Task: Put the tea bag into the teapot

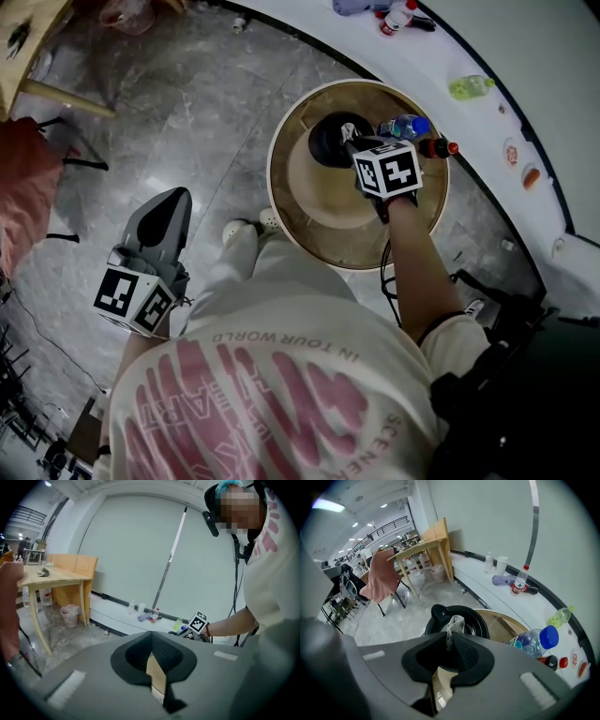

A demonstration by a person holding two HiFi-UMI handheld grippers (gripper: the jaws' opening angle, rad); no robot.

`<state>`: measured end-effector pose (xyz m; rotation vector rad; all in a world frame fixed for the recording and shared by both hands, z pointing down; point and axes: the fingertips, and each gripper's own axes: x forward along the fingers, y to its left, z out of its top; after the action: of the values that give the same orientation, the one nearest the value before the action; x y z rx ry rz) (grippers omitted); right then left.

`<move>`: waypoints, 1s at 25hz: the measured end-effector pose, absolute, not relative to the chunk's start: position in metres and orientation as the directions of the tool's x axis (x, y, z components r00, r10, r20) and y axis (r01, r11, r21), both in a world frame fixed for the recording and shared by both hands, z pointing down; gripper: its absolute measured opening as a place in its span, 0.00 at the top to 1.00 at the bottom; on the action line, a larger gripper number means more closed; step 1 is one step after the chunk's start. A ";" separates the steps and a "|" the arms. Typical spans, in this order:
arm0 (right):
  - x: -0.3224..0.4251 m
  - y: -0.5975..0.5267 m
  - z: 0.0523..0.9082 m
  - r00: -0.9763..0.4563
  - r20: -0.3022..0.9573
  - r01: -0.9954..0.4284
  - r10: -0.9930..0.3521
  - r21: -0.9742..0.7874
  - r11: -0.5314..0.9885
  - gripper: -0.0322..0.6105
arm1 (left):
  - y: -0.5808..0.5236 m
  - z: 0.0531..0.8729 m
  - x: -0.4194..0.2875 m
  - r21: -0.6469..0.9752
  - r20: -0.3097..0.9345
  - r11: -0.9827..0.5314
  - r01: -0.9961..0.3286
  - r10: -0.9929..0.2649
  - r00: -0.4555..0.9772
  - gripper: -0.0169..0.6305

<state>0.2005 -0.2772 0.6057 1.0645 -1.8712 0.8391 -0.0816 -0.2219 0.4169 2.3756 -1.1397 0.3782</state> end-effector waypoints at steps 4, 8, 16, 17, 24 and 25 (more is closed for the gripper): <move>0.199 -0.281 0.613 -0.326 0.886 -0.891 -0.329 -0.171 0.421 0.88 | -0.221 0.419 -0.089 0.299 0.441 -0.517 -0.802 -0.670 0.596 0.95; 0.200 -0.282 0.615 -0.300 0.912 -0.891 -0.281 -0.163 0.424 0.88 | -0.220 0.420 -0.094 0.300 0.441 -0.503 -0.811 -0.681 0.585 0.95; 0.197 -0.288 0.622 -0.278 0.931 -0.887 -0.236 -0.154 0.435 0.89 | -0.220 0.421 -0.100 0.299 0.440 -0.481 -0.824 -0.697 0.566 0.95; 0.196 -0.289 0.623 -0.267 0.934 -0.885 -0.237 -0.141 0.445 0.89 | -0.220 0.422 -0.101 0.300 0.441 -0.476 -0.827 -0.699 0.563 0.95; 0.194 -0.291 0.632 -0.176 0.965 -0.873 -0.192 -0.064 0.483 0.91 | -0.215 0.427 -0.109 0.310 0.439 -0.456 -0.834 -0.710 0.551 0.95; 0.194 -0.291 0.633 -0.155 0.972 -0.871 -0.175 -0.051 0.489 0.91 | -0.215 0.427 -0.109 0.312 0.437 -0.455 -0.834 -0.711 0.551 0.95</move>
<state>0.1942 -0.2912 0.6332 0.9135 -1.6362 0.7918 -0.1095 -0.2149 0.4272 2.2966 -1.2454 0.3331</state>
